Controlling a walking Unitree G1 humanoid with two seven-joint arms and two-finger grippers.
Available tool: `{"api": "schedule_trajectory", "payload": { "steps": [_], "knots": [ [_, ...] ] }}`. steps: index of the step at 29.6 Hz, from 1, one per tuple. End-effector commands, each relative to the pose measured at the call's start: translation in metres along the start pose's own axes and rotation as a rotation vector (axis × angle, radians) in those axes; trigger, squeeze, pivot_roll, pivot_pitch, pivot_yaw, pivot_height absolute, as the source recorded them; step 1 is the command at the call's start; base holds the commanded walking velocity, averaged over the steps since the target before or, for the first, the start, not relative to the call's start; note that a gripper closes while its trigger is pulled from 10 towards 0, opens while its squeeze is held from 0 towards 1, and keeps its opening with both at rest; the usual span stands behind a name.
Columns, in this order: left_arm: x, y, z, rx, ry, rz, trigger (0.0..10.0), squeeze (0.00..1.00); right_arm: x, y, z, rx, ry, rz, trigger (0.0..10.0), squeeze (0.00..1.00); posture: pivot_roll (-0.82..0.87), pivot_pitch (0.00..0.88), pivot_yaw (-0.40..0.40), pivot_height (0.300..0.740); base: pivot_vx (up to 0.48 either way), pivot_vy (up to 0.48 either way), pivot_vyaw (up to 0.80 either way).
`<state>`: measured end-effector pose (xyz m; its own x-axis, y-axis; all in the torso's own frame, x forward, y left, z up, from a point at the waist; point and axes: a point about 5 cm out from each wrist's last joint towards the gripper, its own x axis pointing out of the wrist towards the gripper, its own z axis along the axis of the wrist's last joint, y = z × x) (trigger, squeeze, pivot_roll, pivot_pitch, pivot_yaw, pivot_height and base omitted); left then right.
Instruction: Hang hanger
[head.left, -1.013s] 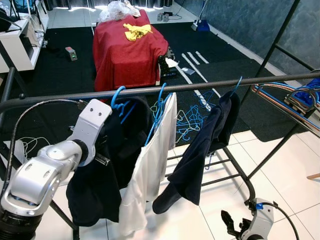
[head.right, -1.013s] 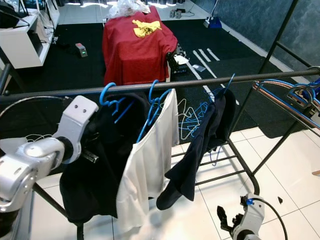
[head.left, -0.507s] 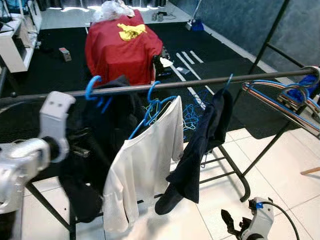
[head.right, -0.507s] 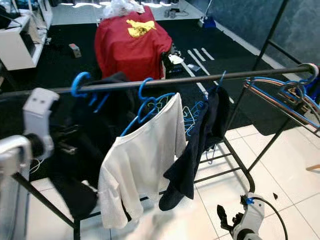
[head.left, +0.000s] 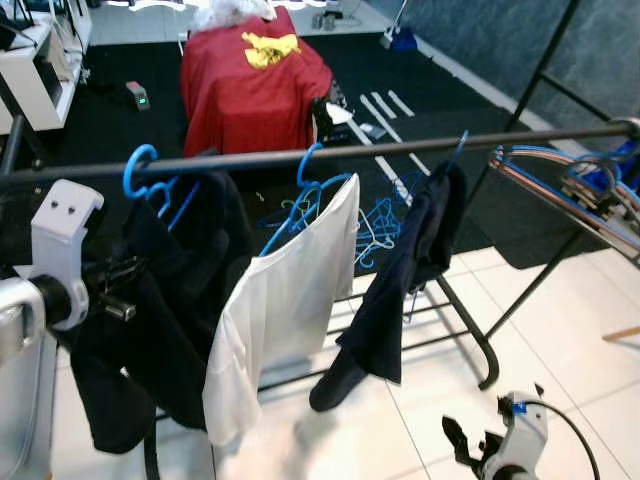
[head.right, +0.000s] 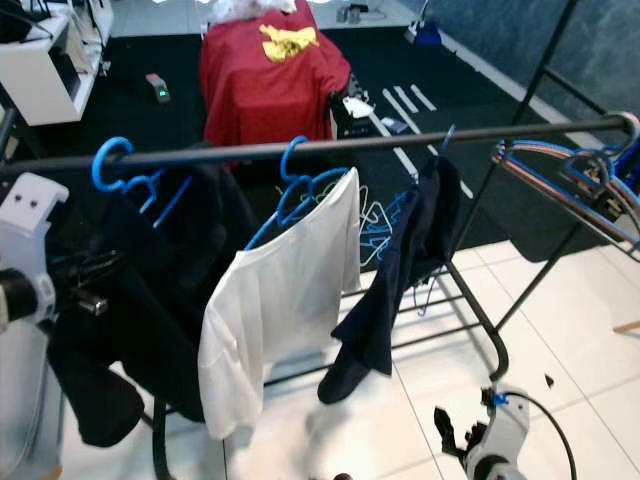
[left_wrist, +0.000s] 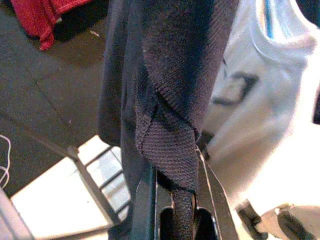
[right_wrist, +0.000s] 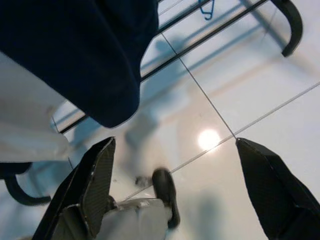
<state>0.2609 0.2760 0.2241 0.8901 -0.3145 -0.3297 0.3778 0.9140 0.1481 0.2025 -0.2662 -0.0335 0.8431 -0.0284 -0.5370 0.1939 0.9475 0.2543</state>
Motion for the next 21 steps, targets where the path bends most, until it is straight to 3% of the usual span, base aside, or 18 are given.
{"api": "schedule_trajectory", "payload": {
  "steps": [1, 12, 14, 18, 19, 20, 21],
  "knots": [
    [-0.005, 0.0, 0.001, 0.053, -0.001, -0.026, 10.0, 0.0, -0.001, -0.002, 0.001, -0.009, -0.003, 0.005, 10.0, 0.0, -0.08, 0.122, -0.069, 0.74, -0.277, 0.0, 0.0],
    [-0.011, 0.0, -0.008, 0.075, 0.024, -0.106, 10.0, 0.0, 0.0, -0.001, 0.004, -0.056, -0.014, 0.047, 10.0, 0.0, -0.08, 0.119, -0.07, 0.74, -0.29, 0.0, 0.0],
    [-0.015, -0.002, -0.007, 0.089, 0.011, -0.159, 10.0, 0.0, 0.005, 0.002, 0.021, -0.102, -0.064, 0.1, 10.0, 0.0, -0.08, 0.114, -0.068, 0.74, -0.287, 0.0, 0.0],
    [-0.016, -0.002, -0.007, 0.093, 0.005, -0.175, 10.0, 0.0, 0.006, 0.004, 0.029, -0.122, -0.085, 0.124, 10.0, 0.0, -0.08, 0.113, -0.067, 0.74, -0.285, 0.0, 0.0],
    [-0.019, 0.001, -0.009, 0.108, 0.014, -0.188, 10.0, 0.0, 0.007, 0.014, 0.048, -0.151, -0.139, 0.196, 10.0, 0.0, -0.08, 0.112, -0.066, 0.74, -0.289, 0.0, 0.0],
    [-0.019, 0.001, -0.009, 0.108, 0.014, -0.188, 10.0, 0.0, 0.007, 0.014, 0.048, -0.151, -0.139, 0.196, 10.0, 0.0, -0.08, 0.112, -0.066, 0.74, -0.289, 0.0, 0.0],
    [-0.025, 0.005, -0.01, 0.125, 0.019, -0.209, 10.0, 0.0, 0.004, 0.033, 0.086, -0.198, -0.234, 0.301, 10.0, 0.0, -0.08, 0.106, -0.063, 0.74, -0.296, 0.0, 0.0]
  ]
}}
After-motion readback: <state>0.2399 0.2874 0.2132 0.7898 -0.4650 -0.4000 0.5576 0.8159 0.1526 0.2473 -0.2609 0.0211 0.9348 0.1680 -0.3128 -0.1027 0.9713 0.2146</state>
